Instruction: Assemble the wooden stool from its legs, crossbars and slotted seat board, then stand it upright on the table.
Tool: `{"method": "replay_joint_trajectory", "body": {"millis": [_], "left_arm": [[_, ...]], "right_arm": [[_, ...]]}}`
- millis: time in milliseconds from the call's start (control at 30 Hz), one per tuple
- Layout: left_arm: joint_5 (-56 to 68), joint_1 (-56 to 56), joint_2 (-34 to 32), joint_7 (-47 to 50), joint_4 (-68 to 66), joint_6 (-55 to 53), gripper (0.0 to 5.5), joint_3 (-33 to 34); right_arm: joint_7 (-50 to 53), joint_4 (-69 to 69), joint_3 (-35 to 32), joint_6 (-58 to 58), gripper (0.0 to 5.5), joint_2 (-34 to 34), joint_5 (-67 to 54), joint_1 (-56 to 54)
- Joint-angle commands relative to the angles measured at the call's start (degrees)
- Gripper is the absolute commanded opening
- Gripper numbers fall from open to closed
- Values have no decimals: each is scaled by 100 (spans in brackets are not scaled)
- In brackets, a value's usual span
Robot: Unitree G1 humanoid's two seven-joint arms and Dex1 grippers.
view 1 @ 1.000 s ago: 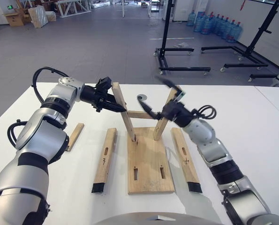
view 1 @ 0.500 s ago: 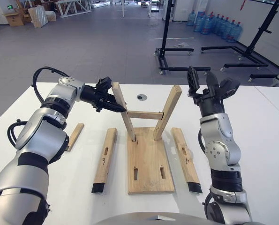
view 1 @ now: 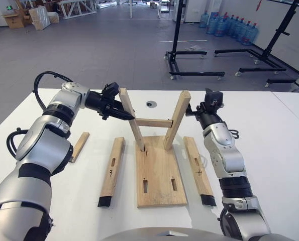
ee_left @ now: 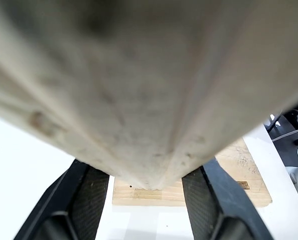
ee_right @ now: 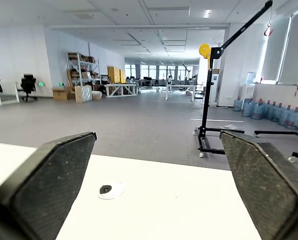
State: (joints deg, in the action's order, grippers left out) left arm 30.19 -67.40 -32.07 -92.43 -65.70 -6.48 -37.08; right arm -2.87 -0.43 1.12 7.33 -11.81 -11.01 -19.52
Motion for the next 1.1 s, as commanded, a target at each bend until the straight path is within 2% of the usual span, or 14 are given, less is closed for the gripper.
{"method": "replay_joint_trajectory", "body": {"millis": [33,267,667,833,1000,1100], "left_arm": [[-1141,396,153,-7,-97,329,201,-749],[-1282,236,278,-7,125,685,201,-1198],[-1759,1001,535,-6,454,972,201,-1643],[-1666,1111,458,-6,574,910,201,-1582],[-1664,1021,374,-2,539,888,201,-1388],[-1702,1011,339,-4,494,908,201,-1338]], "right_arm": [[-427,-183,727,76,456,67,517,-144],[-849,-231,1453,101,456,183,1083,-323],[-966,-31,1567,131,458,211,1530,-291],[-698,209,861,25,459,-60,1416,-190],[-124,580,-616,-92,459,-500,1059,-103],[-35,770,-936,-225,459,-670,1057,-3]]}}
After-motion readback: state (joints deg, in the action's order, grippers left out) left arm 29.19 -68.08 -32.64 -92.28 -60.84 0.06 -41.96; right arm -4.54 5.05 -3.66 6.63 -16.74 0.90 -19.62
